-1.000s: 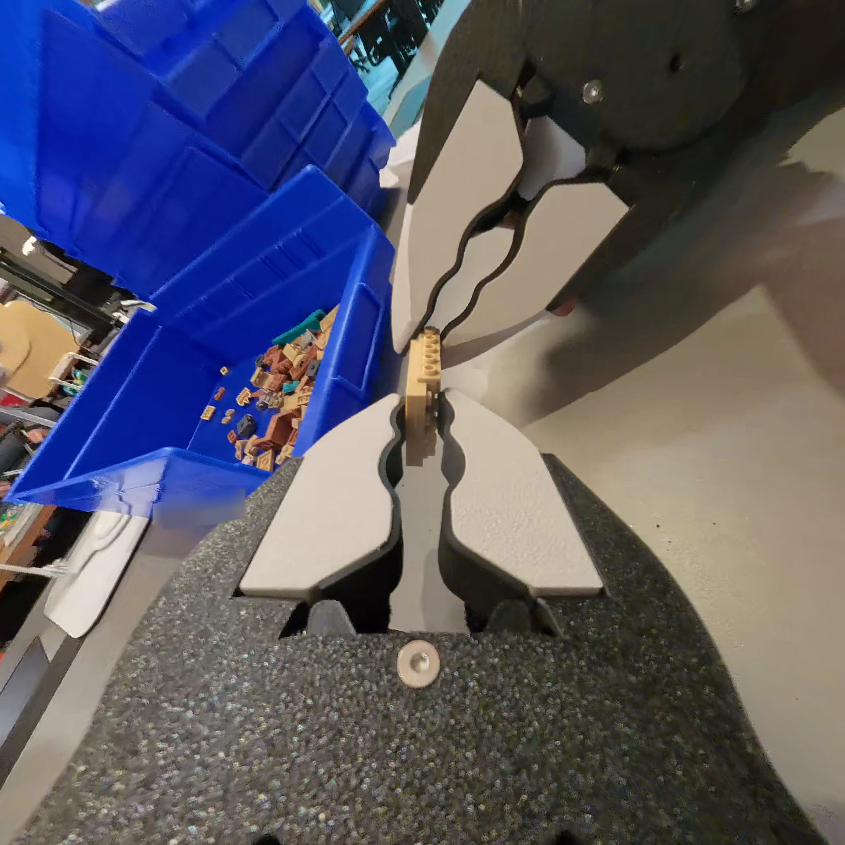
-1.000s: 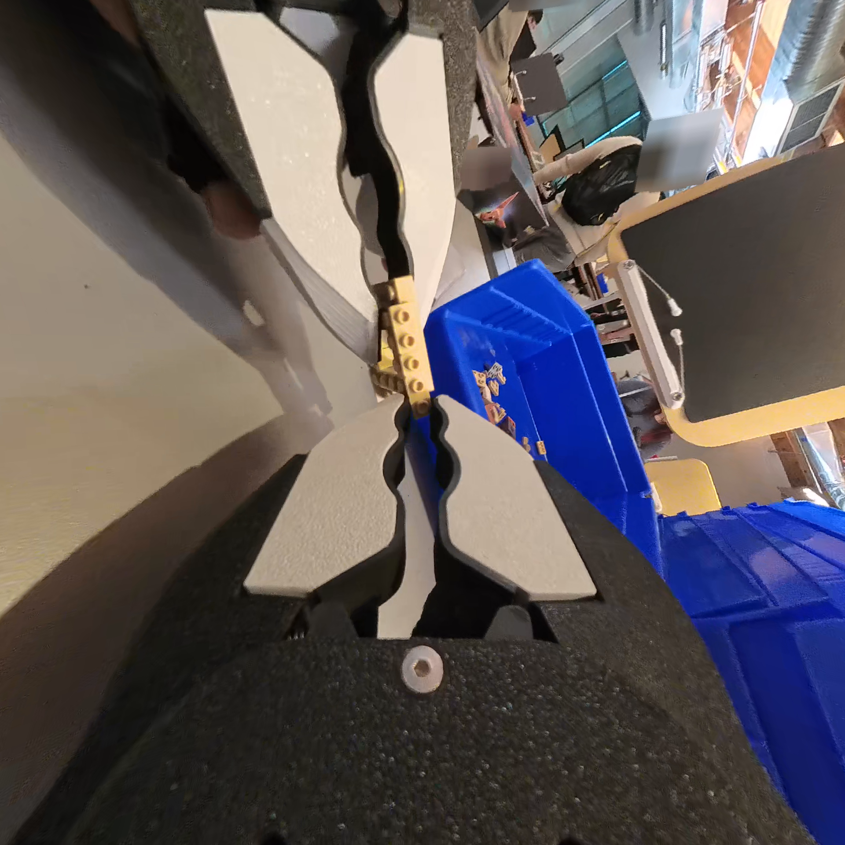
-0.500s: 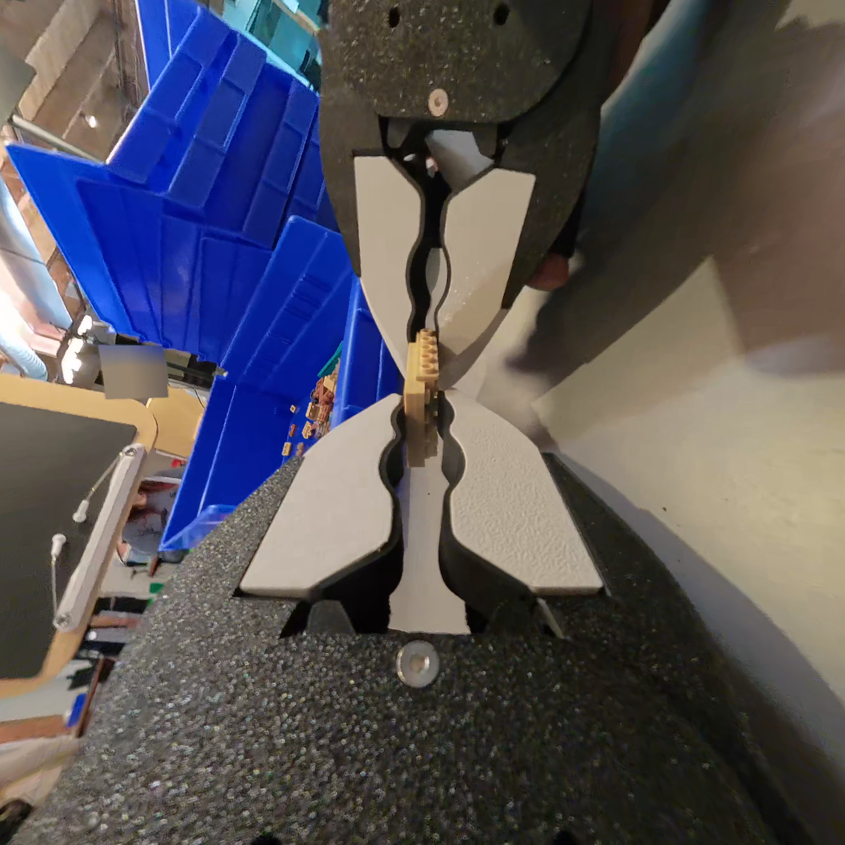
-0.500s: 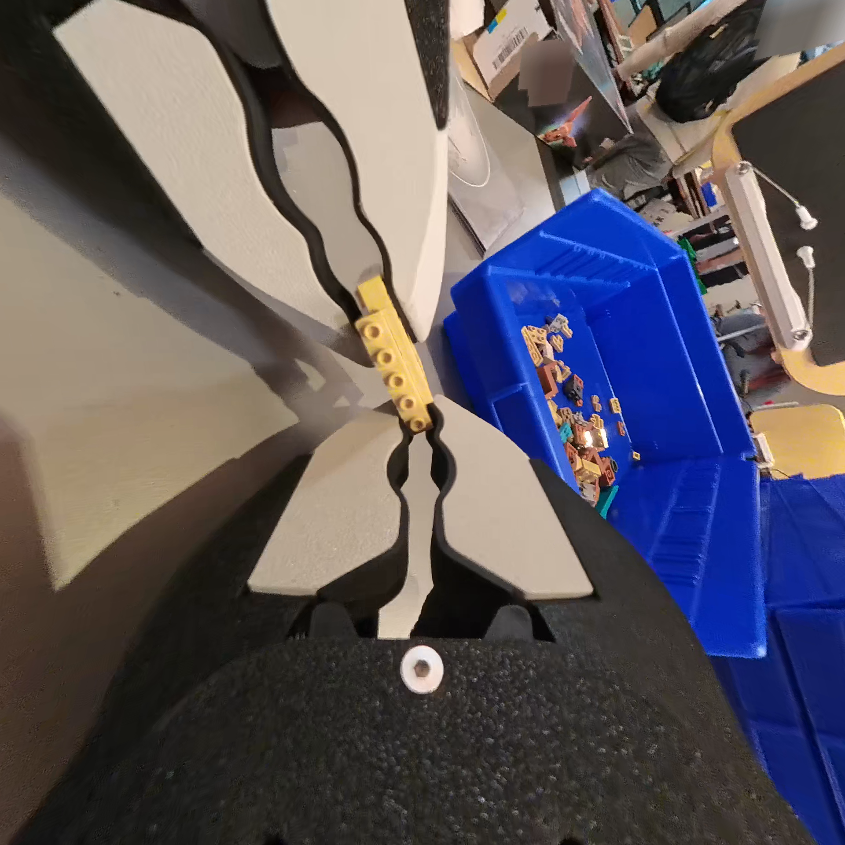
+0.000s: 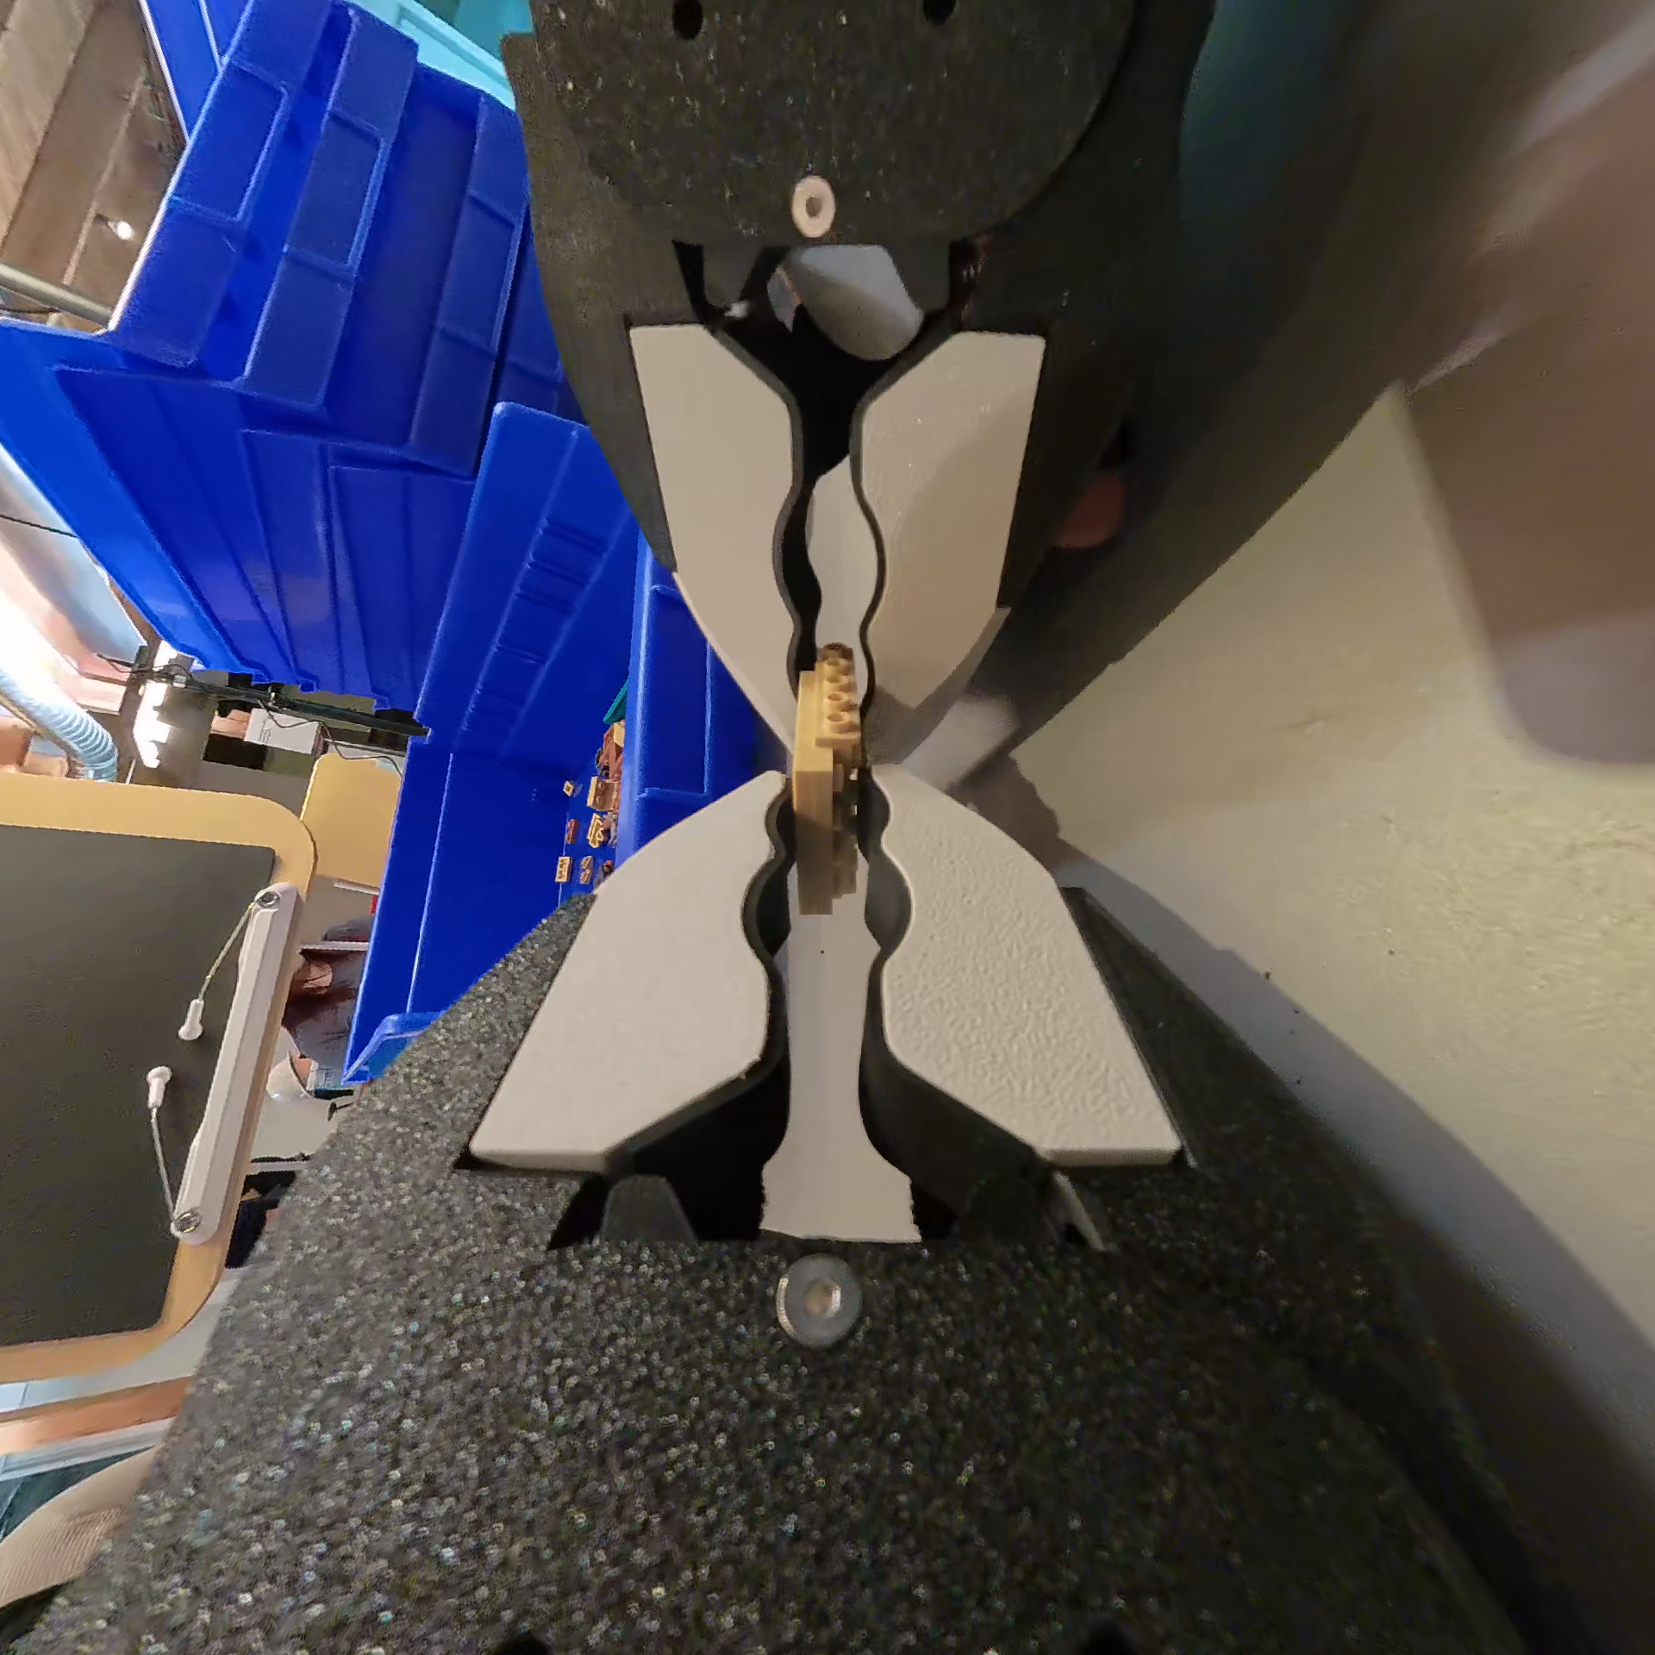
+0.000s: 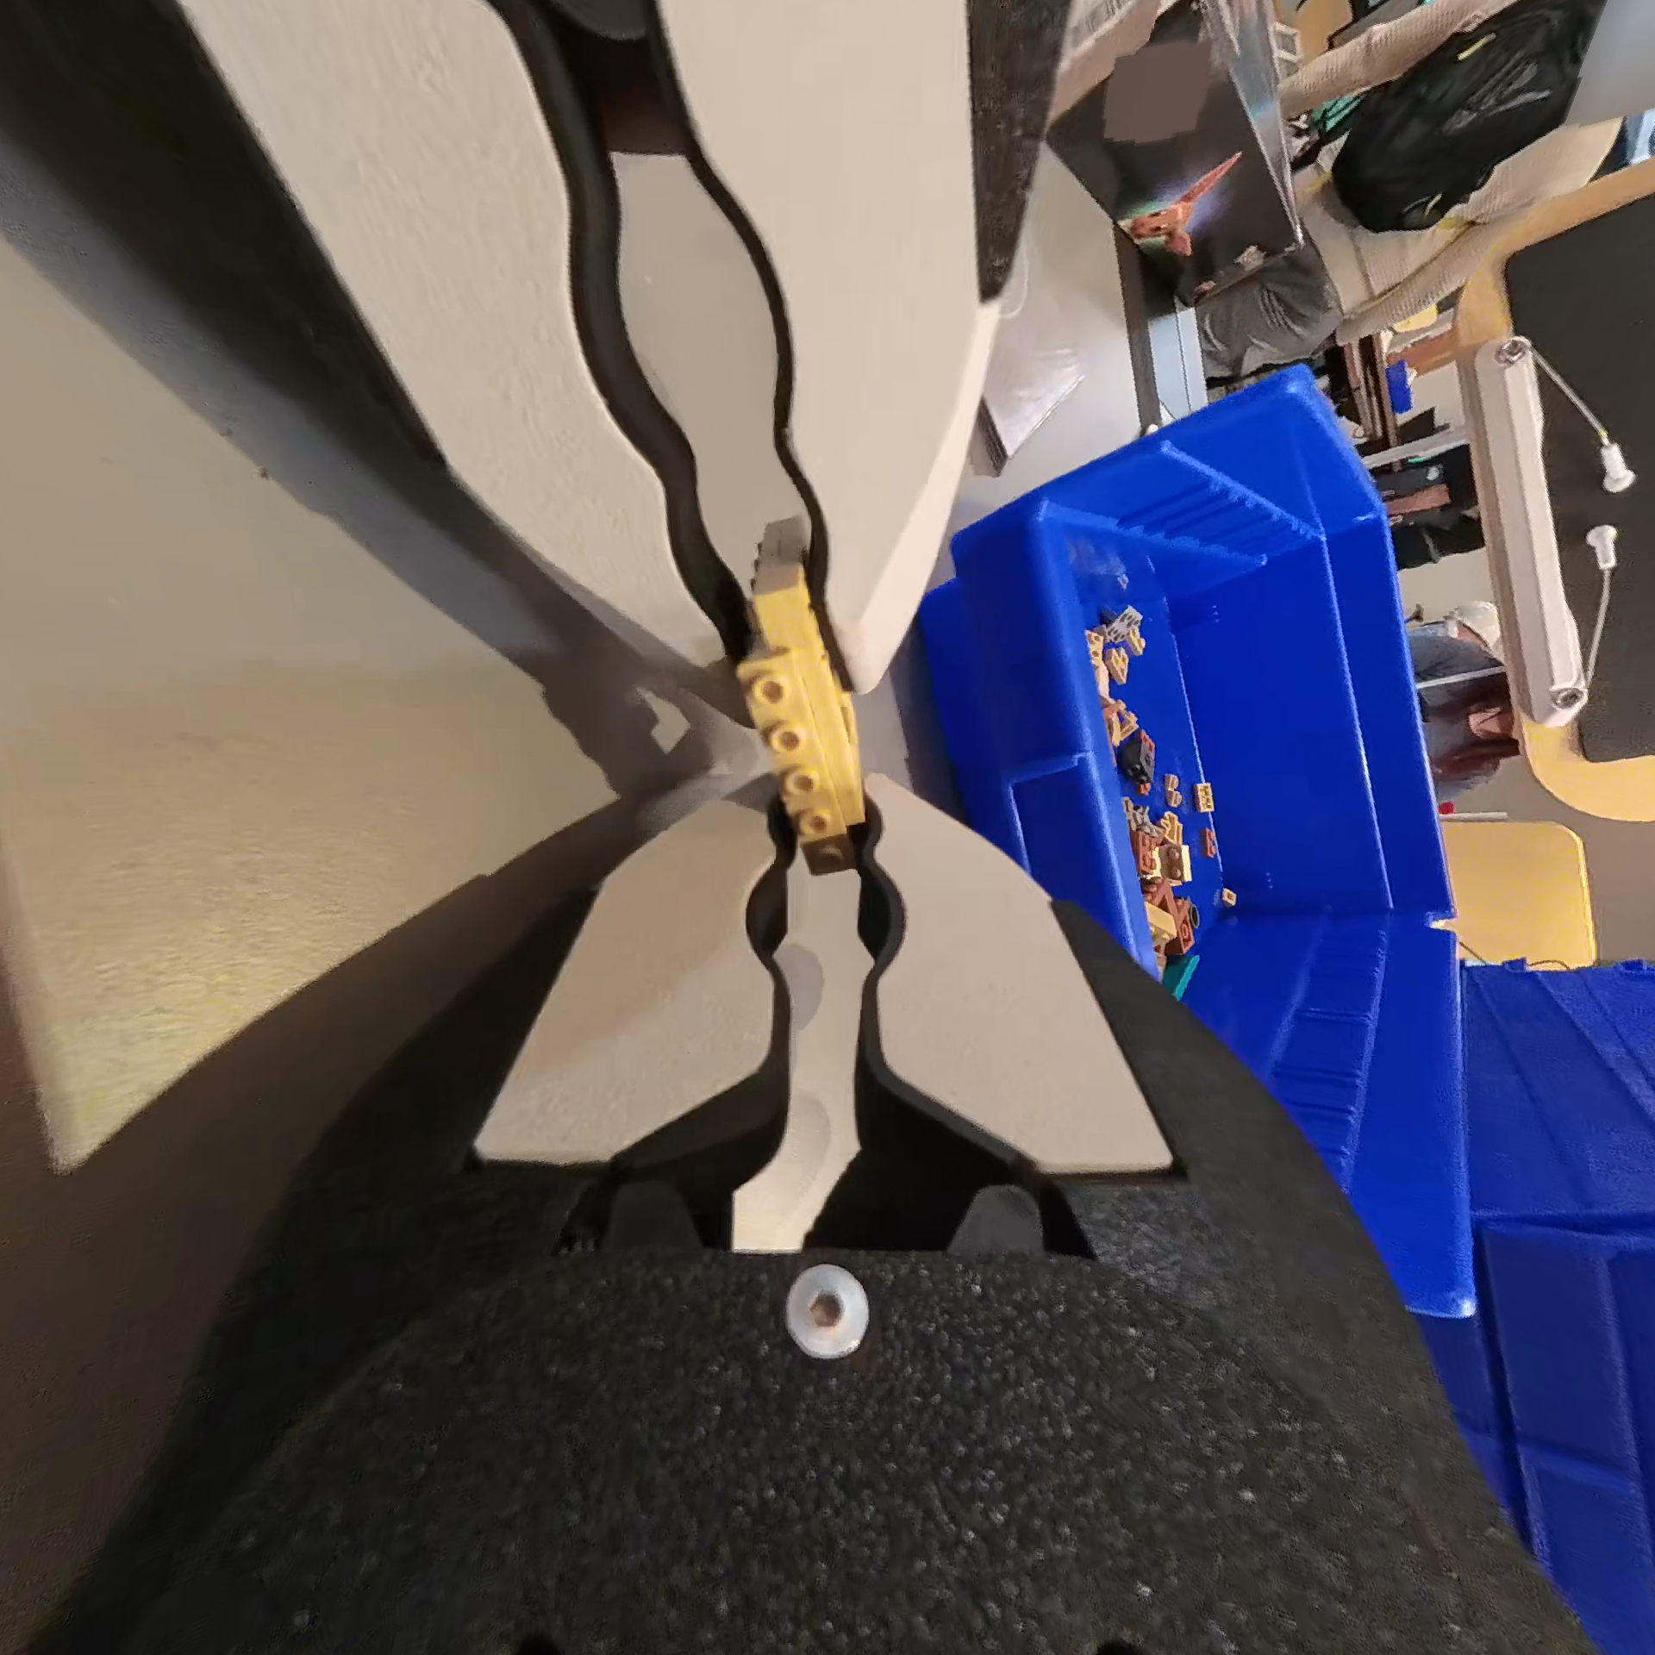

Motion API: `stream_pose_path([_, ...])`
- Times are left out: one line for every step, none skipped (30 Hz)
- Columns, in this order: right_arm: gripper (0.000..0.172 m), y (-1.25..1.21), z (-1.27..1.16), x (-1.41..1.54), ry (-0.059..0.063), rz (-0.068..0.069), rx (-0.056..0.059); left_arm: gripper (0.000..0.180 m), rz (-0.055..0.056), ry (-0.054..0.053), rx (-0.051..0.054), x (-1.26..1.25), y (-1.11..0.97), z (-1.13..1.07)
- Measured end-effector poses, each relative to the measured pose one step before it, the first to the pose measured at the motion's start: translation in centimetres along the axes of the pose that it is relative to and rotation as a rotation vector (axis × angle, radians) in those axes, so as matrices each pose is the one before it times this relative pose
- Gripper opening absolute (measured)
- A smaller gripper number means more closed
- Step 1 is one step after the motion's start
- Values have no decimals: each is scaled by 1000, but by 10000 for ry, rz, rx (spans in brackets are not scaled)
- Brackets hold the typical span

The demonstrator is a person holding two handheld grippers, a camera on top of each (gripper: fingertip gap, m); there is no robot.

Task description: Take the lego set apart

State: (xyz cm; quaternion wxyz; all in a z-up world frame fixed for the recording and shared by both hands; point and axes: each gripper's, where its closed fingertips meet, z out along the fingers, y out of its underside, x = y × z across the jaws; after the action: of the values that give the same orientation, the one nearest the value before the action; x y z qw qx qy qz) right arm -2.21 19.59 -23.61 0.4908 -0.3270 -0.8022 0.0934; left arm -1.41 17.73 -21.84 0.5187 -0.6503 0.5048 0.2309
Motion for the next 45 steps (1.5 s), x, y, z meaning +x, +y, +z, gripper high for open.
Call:
stream_pose_path([10, 12, 9, 67, -2, 102, 13, 12, -19, -46, -35, -64, 3, 13])
stream_pose_path([10, 36, 23, 70, 33, 56, -39, 12, -61, -36, -46, -67, 6, 40])
stream_pose_path([9, 94, 50, 73, 93, 15, -101, 12, -106, -41, -90, -44, 50, 61])
stream_pose_path([9, 146, 83, 15, 89, 4, -161, 12, -141, -14, -136, 18, 78, 94])
stream_pose_path([8, 202, 122, -30, 56, 62, -196, 12, -149, 4, -150, 77, 79, 117])
stream_pose_path([6, 215, 93, 54, 101, 110, -191, 12, -164, -7, -147, 80, 85, 120])
stream_pose_path([6, 132, 70, 86, 81, 145, -141, 12, -283, -18, -46, -12, -41, 75])
stream_pose_path([7, 104, 61, 87, 45, 187, -130, 13, -433, 24, -104, -74, 63, 110])
stream_pose_path([7, 98, 49, 90, 32, 163, -129, 13, -412, 65, -41, -50, 34, 86])
stream_pose_path([7, 88, 45, 73, 53, 105, -111, 13, -284, 51, -29, -39, 46, 85])
stream_pose_path([7, 68, 20, 45, 68, 7, -84, 13, -311, 92, -23, 17, 49, 60])
stream_pose_path([7, 49, 1, 14, 62, -25, -56, 13, -347, 130, 23, 39, 41, 31])
stream_pose_path([7, 32, 4, 12, 61, -27, -40, 13, -386, 166, 53, 27, 50, 39])
stream_pose_path([7, 35, 20, 7, 53, -40, -47, 14, -422, 192, 46, 24, 53, 21])
stream_pose_path([7, 26, 21, 3, 54, -39, -50, 14, -336, 168, 31, 11, 69, 23])
stream_pose_path([2, 48, 19, 84, 107, -5, -63, 14, -166, 105, -20, -5, 53, 29])
stream_pose_path([1, 143, 75, -1, 80, -67, -69, 13, -204, 229, -60, 219, 60, 29])
stream_pose_path([1, 92, 19, -8, 86, -154, -53, 13, -172, 129, -35, 49, 67, 45])
stream_pose_path([1, 32, 8, 7, 84, -152, -39, 13, -94, 150, -27, 93, 57, 43])
stream_pose_path([1, -5, 3, -33, 46, -130, -7, 13, -76, 153, -10, 88, 65, 3])
stream_pose_path([1, -32, 12, -7, 7, -19, 24, 13, -213, 171, -4, 31, 49, -19])
stream_pose_path([1, -15, 10, 20, -35, 145, 6, 13, -231, 103, 23, -53, -22, -15])
stream_pose_path([1, 10, 25, 47, -58, 234, -26, 13, -133, -5, 5, -84, -30, 11])
stream_pose_path([1, 35, 11, 51, -65, 291, -63, 13, 23, -122, -8, -82, -31, 14])
stream_pose_path([1, 43, -8, 32, -54, 321, -97, 13, 135, -177, -21, -54, -16, 24])
stream_pose_path([1, 64, -31, 17, -38, 308, -121, 13, 110, -152, -42, -3, -17, 22])
stream_pose_path([2, 62, -42, 31, -24, 327, -120, 13, 126, -152, -32, -5, -24, 21])
stream_pose_path([2, 69, -29, 27, -14, 318, -122, 13, 167, -192, -32, -53, -4, 28])
stream_pose_path([2, 73, -25, 28, 16, 238, -123, 13, 145, -176, -54, -46, 2, 45])
stream_pose_path([2, 50, -32, 24, 29, 190, -92, 13, 149, -168, -49, -48, 6, 31])
stream_pose_path([2, 22, -25, 9, 9, 163, -48, 13, 131, -150, -29, -43, 7, 10])
stream_pose_path([2, 33, -41, 1, -4, 129, -41, 13, 99, -113, -30, -24, -1, 15])
stream_pose_path([2, 25, -48, -9, 6, 70, -22, 14, 44, -63, -17, 0, -2, 12])
stream_pose_path([2, -5, -23, -25, -3, -14, 18, 14, -37, 26, 13, -1, -7, 6])
stream_pose_path([2, -70, -32, -71, -65, -121, 94, 14, -84, 98, 64, 15, -21, -53])
stream_pose_path([2, -153, -2, -100, -105, -242, 211, 13, -67, 112, 124, 12, -60, -109])
stream_pose_path([2, -152, -1, -35, -34, -334, 260, 13, -102, 106, 111, -5, -34, -100])
stream_pose_path([2, -78, -16, 21, 91, -354, 176, 13, 3, 82, 75, 72, -60, -57])
stream_pose_path([3, -3, -34, 50, 140, -262, 58, 13, 139, 14, 27, 78, -6, 2])
stream_pose_path([3, 11, -25, 22, 83, -146, 8, 13, 93, -10, -25, 62, 27, 18])
stream_pose_path([3, 12, -34, -14, -17, -21, 19, 13, 39, 3, -3, 32, 17, -5])
stream_pose_path([4, 7, -65, -30, -116, 145, 24, 13, -3, -7, -7, -7, 9, -5])
stream_pose_path([6, -13, -98, -40, -179, 282, 21, 13, -5, -60, -85, -92, 122, 35])
stream_pose_path([6, 25, -73, -59, -180, 305, -19, 13, 15, -21, -29, -16, 40, 14])
stream_pose_path([6, 42, -35, -46, -91, 158, -46, 13, 62, -21, -36, 42, 28, 15])
